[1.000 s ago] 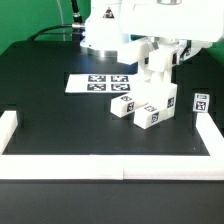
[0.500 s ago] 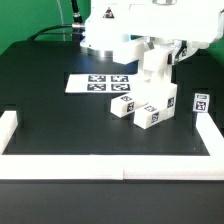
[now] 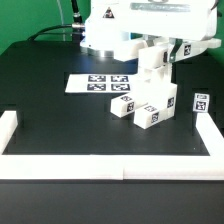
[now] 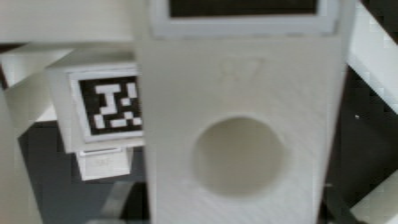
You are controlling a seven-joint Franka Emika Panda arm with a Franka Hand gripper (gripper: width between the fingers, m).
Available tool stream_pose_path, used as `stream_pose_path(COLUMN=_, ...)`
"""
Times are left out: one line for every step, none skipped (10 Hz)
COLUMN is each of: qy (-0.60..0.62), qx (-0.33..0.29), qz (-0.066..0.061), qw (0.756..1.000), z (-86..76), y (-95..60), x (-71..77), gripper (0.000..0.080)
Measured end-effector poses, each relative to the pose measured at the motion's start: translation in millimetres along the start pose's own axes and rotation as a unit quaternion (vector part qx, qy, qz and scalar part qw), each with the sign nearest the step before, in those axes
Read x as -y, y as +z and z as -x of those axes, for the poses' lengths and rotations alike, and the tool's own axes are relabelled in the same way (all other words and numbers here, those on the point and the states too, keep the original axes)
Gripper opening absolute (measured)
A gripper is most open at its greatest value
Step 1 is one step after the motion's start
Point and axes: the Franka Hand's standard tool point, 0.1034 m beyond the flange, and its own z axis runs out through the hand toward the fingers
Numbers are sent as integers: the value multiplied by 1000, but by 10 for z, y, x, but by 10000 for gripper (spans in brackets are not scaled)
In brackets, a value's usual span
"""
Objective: Assemble chair
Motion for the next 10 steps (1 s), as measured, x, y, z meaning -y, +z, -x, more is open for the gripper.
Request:
stream_pose_path(qy=-5, qx=0, qz=1, qw=1000, z=5, y=13, x=-5, gripper=290)
stream_pose_path(qy=-6, qx=0, qz=1, qw=1000, z=7, y=13, x=-3, gripper=290)
stream_pose_path(qy=-7, qx=0, qz=1, qw=1000, z=8, y=14, x=-2, gripper=290)
stream_pose_path(qy=-13, qx=0, qz=1, qw=1000, z=10, y=19, x=-3, gripper=290)
stream_pose_path(qy=-28, qx=0, qz=2, qw=1000, z=15, y=33, x=-4, gripper=290)
stream_pose_path(qy=-31, qx=-1, qz=2, qw=1000, z=12, y=33, x=1, gripper=290)
stream_pose_path(qy=-36, qx=-1, qz=2, qw=999, z=1, y=33, x=-2, gripper=290)
stream_pose_path(qy=-40, qx=-1, qz=2, qw=999, z=-1, y=33, x=-2, gripper=290)
stream_pose_path(qy=-46, qx=-1, qz=2, qw=999, z=-3, y=32, x=1, gripper=290)
stream_pose_path(qy=-48, qx=-1, qz=1, qw=999, z=-1, y=31, x=2, gripper=290)
